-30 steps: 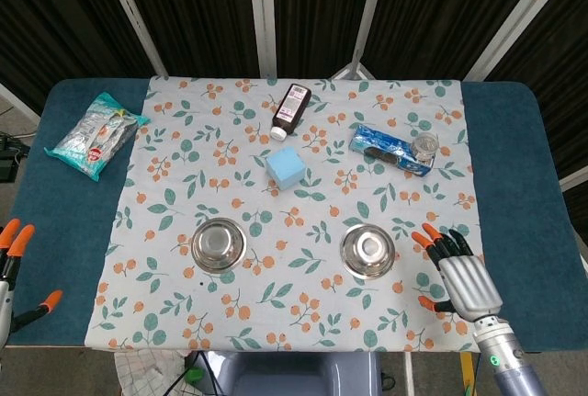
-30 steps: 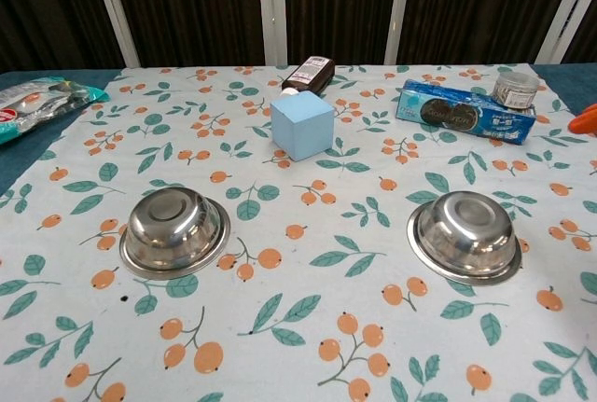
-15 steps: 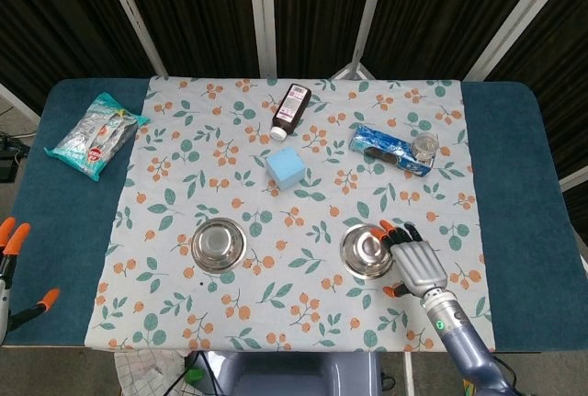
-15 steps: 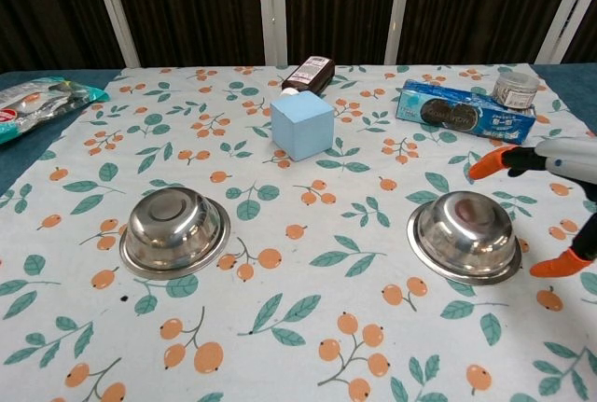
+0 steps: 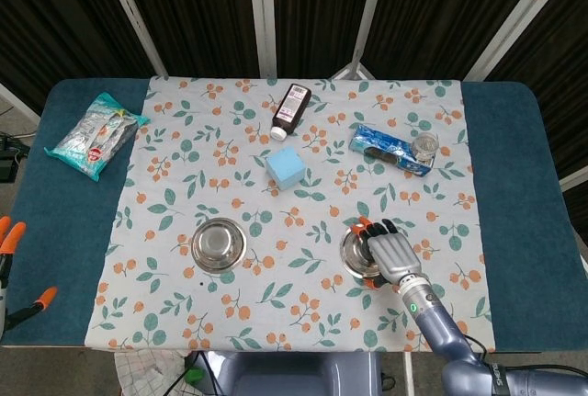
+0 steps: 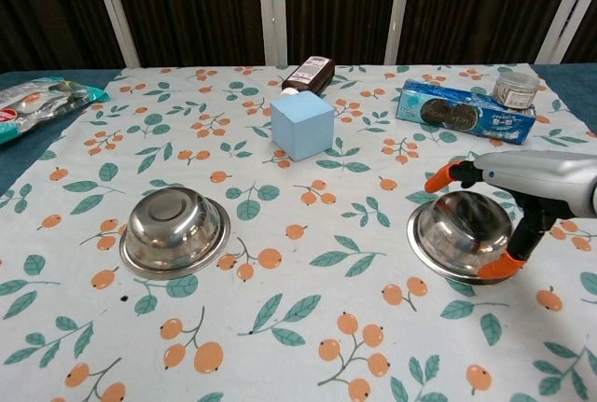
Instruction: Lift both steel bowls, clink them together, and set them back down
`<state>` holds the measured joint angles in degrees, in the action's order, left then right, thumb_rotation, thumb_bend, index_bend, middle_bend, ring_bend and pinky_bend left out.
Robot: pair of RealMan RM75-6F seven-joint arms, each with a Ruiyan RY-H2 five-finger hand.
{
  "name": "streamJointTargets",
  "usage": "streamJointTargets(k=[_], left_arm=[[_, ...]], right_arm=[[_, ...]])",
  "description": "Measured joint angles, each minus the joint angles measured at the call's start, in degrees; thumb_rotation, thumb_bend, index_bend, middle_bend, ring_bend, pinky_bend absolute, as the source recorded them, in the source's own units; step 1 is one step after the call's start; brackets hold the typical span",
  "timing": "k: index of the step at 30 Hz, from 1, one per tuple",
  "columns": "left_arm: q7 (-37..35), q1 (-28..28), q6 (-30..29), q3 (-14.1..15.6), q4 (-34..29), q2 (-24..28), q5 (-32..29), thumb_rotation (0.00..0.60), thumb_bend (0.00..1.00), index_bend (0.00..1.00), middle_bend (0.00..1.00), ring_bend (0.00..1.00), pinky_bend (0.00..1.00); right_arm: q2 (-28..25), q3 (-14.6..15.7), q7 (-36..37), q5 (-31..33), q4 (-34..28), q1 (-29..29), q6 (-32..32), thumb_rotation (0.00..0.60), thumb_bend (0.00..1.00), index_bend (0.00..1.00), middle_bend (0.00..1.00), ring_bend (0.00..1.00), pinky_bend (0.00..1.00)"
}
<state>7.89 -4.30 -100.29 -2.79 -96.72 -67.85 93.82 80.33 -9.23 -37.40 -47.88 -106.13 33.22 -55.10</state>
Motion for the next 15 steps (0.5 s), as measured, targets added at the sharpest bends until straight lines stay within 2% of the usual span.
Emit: streamJointTargets(k=[5,11,13,15], left_arm=[[-0.1,0.0,0.0,-0.3,0.0,-0.2,-0.5,0.600,0.04,0.11,0.00,0.00,0.09],[-0.1,-0.1,-0.4,-0.6,0.1,-0.3,-0.8,0.600,0.04,0.12,0.00,0.00,0.09],[-0.3,-0.1,-0.4,-0.7,0.1,-0.4,-0.9,0.600,0.04,0.12,0.00,0.00,0.09],[-0.2,-0.1,-0.4,-0.7,0.1,-0.5,-0.9,0.600,0.05,0.12,0.00,0.00,0.09]], right_arm=[[1.1,0.0,-0.5,2.0,1.3,2.1,0.7,0.600,0.16,0.17,0.06,0.15,0.05],[1.9,0.6,-0.7,4.3,3.1,3.9,1.0,0.600,0.16,0.19,0.06,0.21,0.06],[2.0,0.8,-0.6,4.6,3.4,4.2,0.9,0.600,0.16,0.20,0.07,0.24,0.10],[1.9,0.9,-0.3,5.1,3.8,4.6,0.9,0.600,0.16,0.22,0.08,0.27,0.20]])
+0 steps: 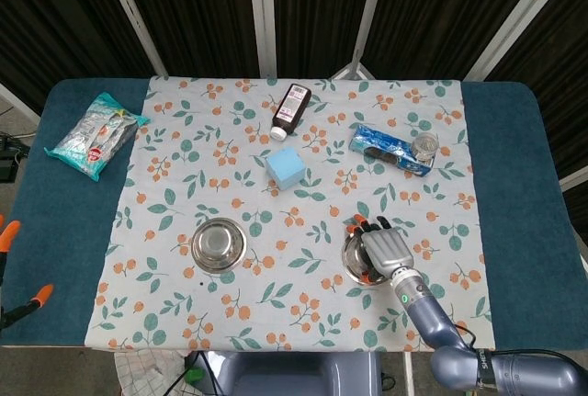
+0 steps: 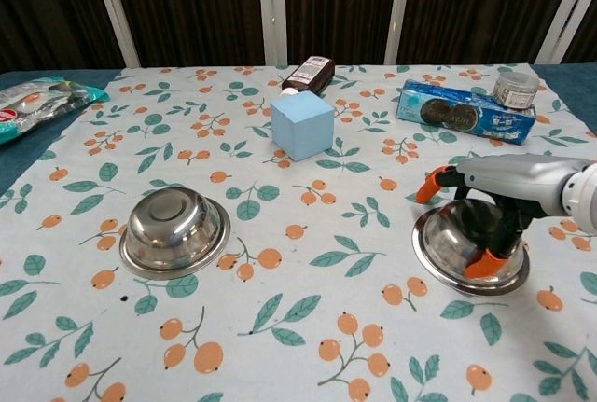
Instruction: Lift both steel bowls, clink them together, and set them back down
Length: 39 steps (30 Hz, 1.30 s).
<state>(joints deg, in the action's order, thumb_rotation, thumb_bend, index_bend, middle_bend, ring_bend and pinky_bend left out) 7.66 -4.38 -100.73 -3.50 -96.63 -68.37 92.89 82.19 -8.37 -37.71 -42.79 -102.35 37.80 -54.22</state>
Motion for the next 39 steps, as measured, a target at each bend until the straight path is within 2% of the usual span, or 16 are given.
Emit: streamJointTargets(k=[5,7,11,15,24,28,33,36,39], left_arm=[[0.1,0.0,-0.1,0.1,-0.1,-0.2,0.3,0.600,0.05,0.13,0.00,0.00,0.09],[0.1,0.0,-0.1,0.2,-0.1,-0.3,0.5,0.600,0.05,0.14,0.00,0.00,0.10],[-0.3,0.0,0.1,0.6,-0.4,-0.3,0.8,0.600,0.05,0.14,0.00,0.00,0.10],[-0.3,-0.1,-0.1,0.5,-0.4,-0.2,0.8,0.600,0.05,0.15,0.00,0.00,0.10],[-0.5,0.0,0.1,0.6,-0.3,-0.2,0.9,0.600,0.06,0.15,0.00,0.00,0.10],[-0.3,0.2,0.8,1.0,-0.2,-0.2,1.6,0.600,0.07,0.17,0.02,0.01,0.16],[-0.9,1.3,1.4,2.1,0.0,-0.7,5.6,0.600,0.07,0.21,0.10,0.08,0.23],[-0.8,2.6,2.6,2.9,0.0,-1.2,9.1,0.600,0.06,0.21,0.07,0.07,0.22],[1.6,4.0,6.0,3.1,-1.5,-1.0,9.8,0.600,0.04,0.20,0.03,0.06,0.20]], right_arm=[[-0.7,0.6,0.6,0.0,0.3,0.6,0.1,0.600,0.16,0.26,0.12,0.36,0.43],[-0.8,0.7,1.2,-0.4,0.3,0.6,0.1,0.600,0.16,0.27,0.13,0.38,0.46],[-0.9,1.2,2.9,-1.6,0.3,0.6,0.2,0.600,0.16,0.29,0.15,0.40,0.47],[-1.0,1.8,3.8,-2.5,0.4,0.7,0.3,0.600,0.16,0.36,0.21,0.42,0.50],[-1.5,2.1,6.9,-6.8,-0.3,0.4,-0.6,0.600,0.16,0.42,0.29,0.43,0.50],[-1.9,2.3,8.0,-8.8,-1.0,0.0,-1.3,0.600,0.16,0.43,0.31,0.43,0.50],[-3.6,2.2,10.2,-11.4,-3.6,-0.5,-2.0,0.600,0.16,0.43,0.31,0.43,0.50],[-5.1,2.2,10.7,-13.0,-5.6,-0.9,-2.9,0.600,0.16,0.43,0.31,0.43,0.50],[-6.6,2.3,10.5,-13.9,-7.8,-1.2,-3.7,0.600,0.16,0.43,0.31,0.43,0.50]])
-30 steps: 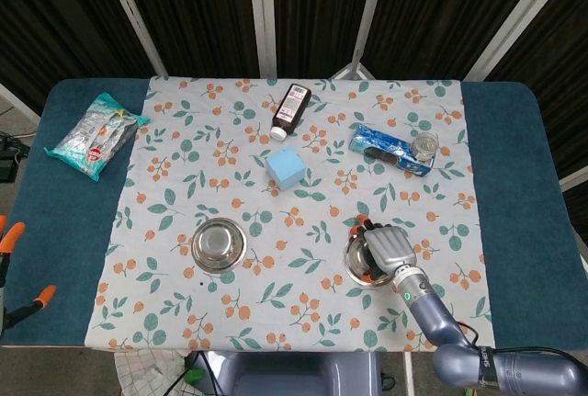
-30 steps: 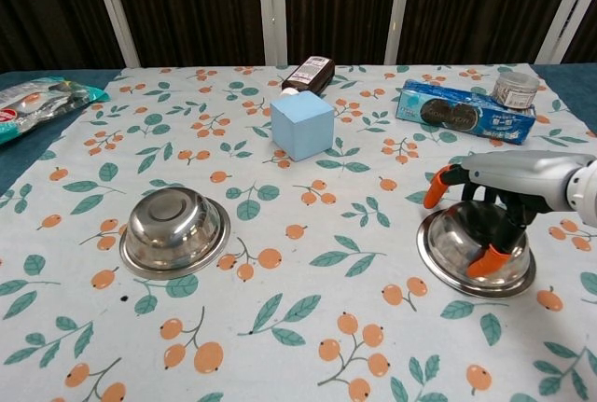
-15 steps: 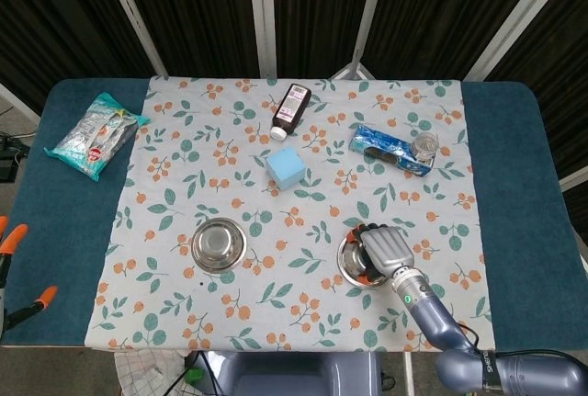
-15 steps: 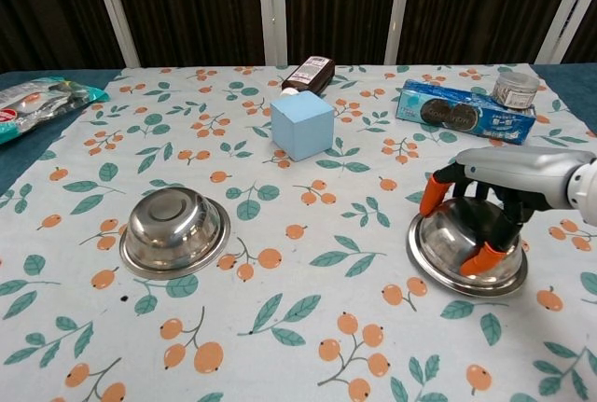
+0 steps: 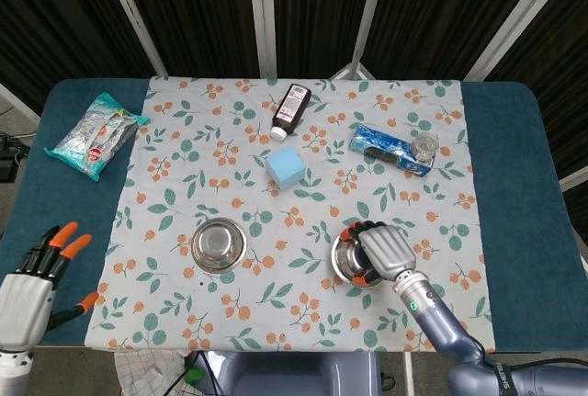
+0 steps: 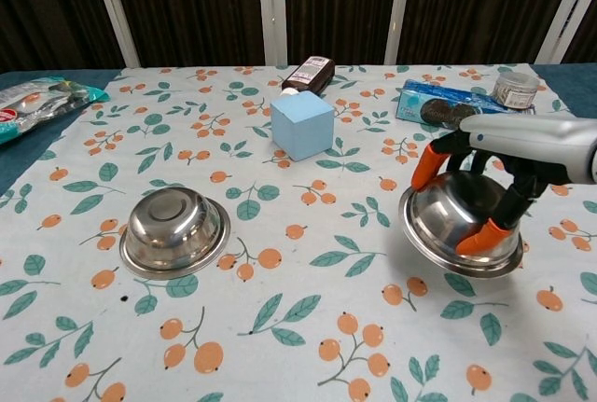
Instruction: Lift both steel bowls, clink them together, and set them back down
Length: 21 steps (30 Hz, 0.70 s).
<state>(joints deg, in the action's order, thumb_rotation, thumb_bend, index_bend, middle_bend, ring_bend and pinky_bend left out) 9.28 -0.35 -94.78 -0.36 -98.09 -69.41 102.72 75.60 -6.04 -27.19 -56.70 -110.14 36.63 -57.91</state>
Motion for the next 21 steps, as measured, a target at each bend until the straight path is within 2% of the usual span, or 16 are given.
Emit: streamJointTargets(k=[4,7,14,21], left_arm=[[3.5,3.0,7.3,-0.4,-4.5,0.9,-2.1,0.600,0.02,0.17,0.00,0.00,0.12],[5.8,6.2,14.3,-1.4,-8.7,2.1,-6.0,0.600,0.01,0.16,0.00,0.00,0.11],[11.0,15.0,29.7,-5.5,-15.1,3.7,-21.2,0.600,0.00,0.15,0.00,0.00,0.10],[13.7,24.9,41.9,-9.0,-15.0,1.8,-35.5,0.600,0.00,0.15,0.00,0.00,0.09]], right_arm=[[-1.5,0.2,-1.1,0.1,-2.0,0.0,-0.9,0.600,0.16,0.43,0.31,0.43,0.50],[-2.3,0.0,-1.5,1.1,-2.6,0.1,-1.4,0.600,0.16,0.43,0.31,0.43,0.50],[-3.9,-0.5,-1.8,2.7,-3.1,0.2,-2.5,0.600,0.16,0.43,0.31,0.43,0.50],[-6.0,-0.6,-1.0,2.8,-4.2,-0.1,-3.2,0.600,0.16,0.43,0.31,0.43,0.50]])
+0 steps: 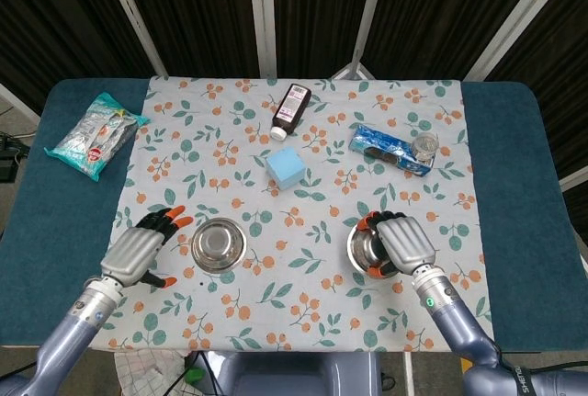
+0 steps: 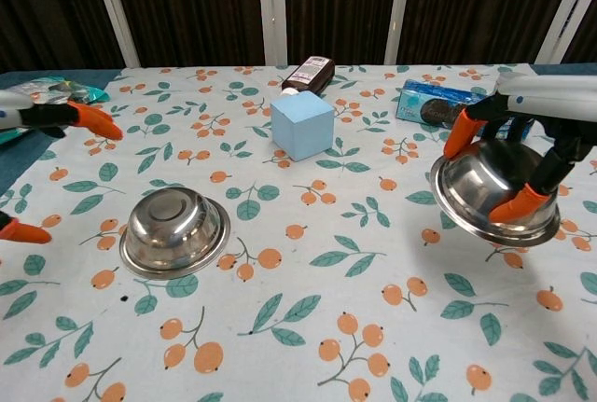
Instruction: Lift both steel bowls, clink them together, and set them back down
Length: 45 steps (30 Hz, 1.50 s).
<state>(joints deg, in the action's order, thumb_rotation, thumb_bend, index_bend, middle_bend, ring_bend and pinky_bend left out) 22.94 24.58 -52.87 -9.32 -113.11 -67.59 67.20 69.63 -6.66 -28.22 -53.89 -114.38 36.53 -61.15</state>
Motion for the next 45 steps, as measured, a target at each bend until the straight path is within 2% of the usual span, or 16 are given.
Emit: streamJointTargets(k=[9,20,24,29,33,37,45], left_arm=[[5.3,8.0,4.1,-0.8,4.9,-6.8,-11.1,0.600,0.00,0.15,0.00,0.00,0.09],[12.2,13.9,2.9,0.9,10.0,-13.7,-19.4,0.600,0.00,0.15,0.00,0.00,0.09],[12.6,15.3,2.3,1.5,11.9,-16.1,-20.7,0.600,0.00,0.15,0.00,0.00,0.10],[13.1,16.4,1.5,2.5,12.9,-17.1,-21.3,0.600,0.03,0.19,0.11,0.10,0.27],[13.5,16.5,-0.4,2.7,13.2,-17.7,-20.7,0.600,0.05,0.23,0.14,0.13,0.30],[14.0,16.7,-2.4,2.9,14.1,-19.1,-20.5,0.600,0.06,0.26,0.23,0.20,0.38],[13.4,17.1,-4.3,2.9,15.4,-20.2,-19.2,0.600,0.07,0.32,0.26,0.22,0.40]], right_arm=[[-2.2,-0.1,0.7,-0.8,-1.9,-0.4,-0.9,0.600,0.16,0.43,0.31,0.43,0.50],[-3.4,0.0,1.6,-0.6,-1.6,-0.7,-1.2,0.600,0.16,0.43,0.31,0.43,0.50],[-3.7,0.1,2.1,-0.6,-1.1,-0.8,-1.1,0.600,0.16,0.43,0.31,0.43,0.50],[-3.9,0.0,2.8,-0.4,-0.2,-0.8,-0.8,0.600,0.16,0.43,0.31,0.43,0.50],[-4.1,0.0,3.4,-0.5,0.2,-0.9,-0.7,0.600,0.16,0.43,0.31,0.43,0.50],[-4.3,0.0,4.0,-0.7,0.4,-0.9,-0.4,0.600,0.16,0.43,0.31,0.43,0.50],[-5.0,-0.1,4.9,-0.9,0.5,-1.2,-0.4,0.600,0.16,0.43,0.31,0.43,0.50]])
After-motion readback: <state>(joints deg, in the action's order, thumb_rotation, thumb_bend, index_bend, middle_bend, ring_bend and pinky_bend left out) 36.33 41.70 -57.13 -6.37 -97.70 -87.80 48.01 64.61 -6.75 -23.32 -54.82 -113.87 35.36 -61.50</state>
